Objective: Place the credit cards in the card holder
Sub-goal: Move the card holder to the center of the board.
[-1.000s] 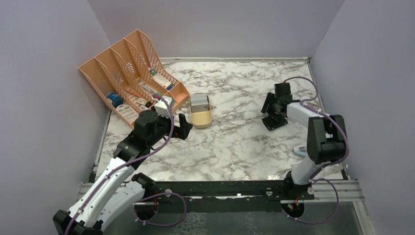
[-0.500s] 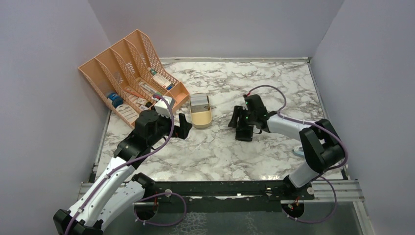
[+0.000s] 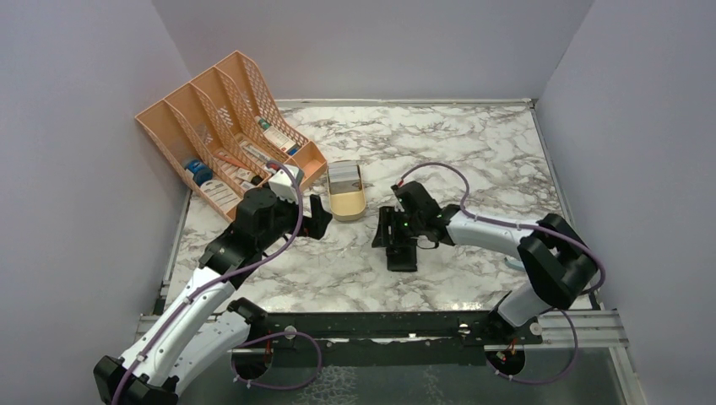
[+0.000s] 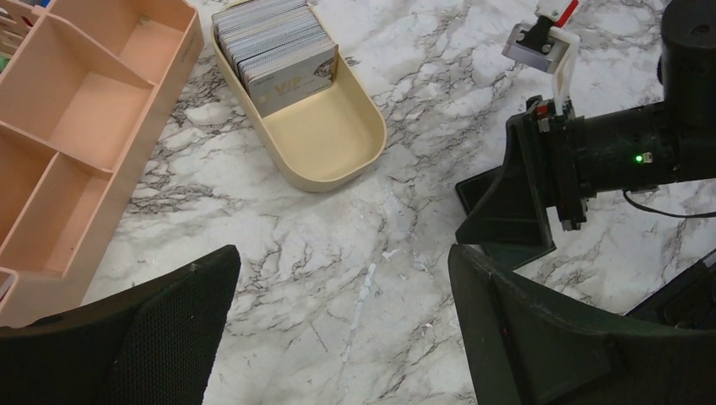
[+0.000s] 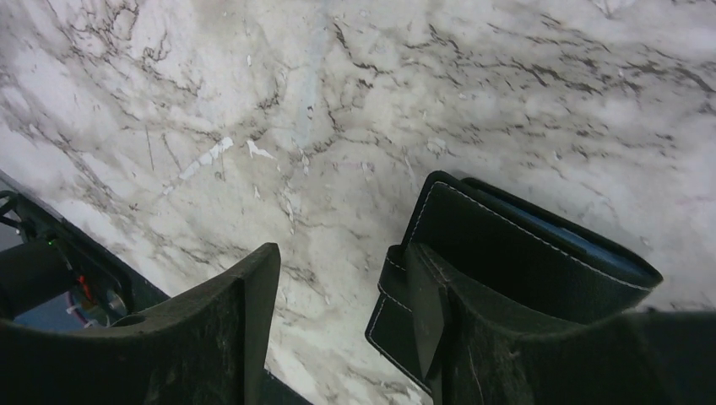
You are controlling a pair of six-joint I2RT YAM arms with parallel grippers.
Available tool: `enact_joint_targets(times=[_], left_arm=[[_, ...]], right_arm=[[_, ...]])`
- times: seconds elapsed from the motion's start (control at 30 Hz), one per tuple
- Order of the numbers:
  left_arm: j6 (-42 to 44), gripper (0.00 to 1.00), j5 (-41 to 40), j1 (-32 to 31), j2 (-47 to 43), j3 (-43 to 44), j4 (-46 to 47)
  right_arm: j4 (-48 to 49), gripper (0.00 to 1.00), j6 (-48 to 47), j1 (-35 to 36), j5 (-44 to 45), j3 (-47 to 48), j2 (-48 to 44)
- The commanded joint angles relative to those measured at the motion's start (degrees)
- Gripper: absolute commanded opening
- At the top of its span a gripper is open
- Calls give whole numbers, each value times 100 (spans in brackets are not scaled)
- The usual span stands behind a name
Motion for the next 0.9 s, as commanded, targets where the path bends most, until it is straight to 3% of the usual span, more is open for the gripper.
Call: enact_joint_targets(times=[0.0,0.17,0.3,0.5,0.73,0.8,0.87], left_arm=[[-249,95,181,32,109,6,-10],[-678,84,849,29,523,79,66],[-993,72,1374,34,949,134,284],[-1452,38,1830,-92,1507,49,682],[-2123,21,1858,-539,2021,-297,1605],[-2297,7,1817,-703,2194,-441,1980],[-2511,0,1725,-886,2378,-611,2321]], right_arm=[[-899,57,-331,2,439,213,-617],[-1195,53,-488,-35,835,113,-1128],[-1075,45,-468,-211,668,-165,-1267],[-880,41,-598,-472,480,-519,-1391],[-726,41,-705,-976,111,-854,-1495],[-671,41,-770,-1185,-34,-973,-1427],[-509,41,-819,-1287,-45,-1108,-1409]])
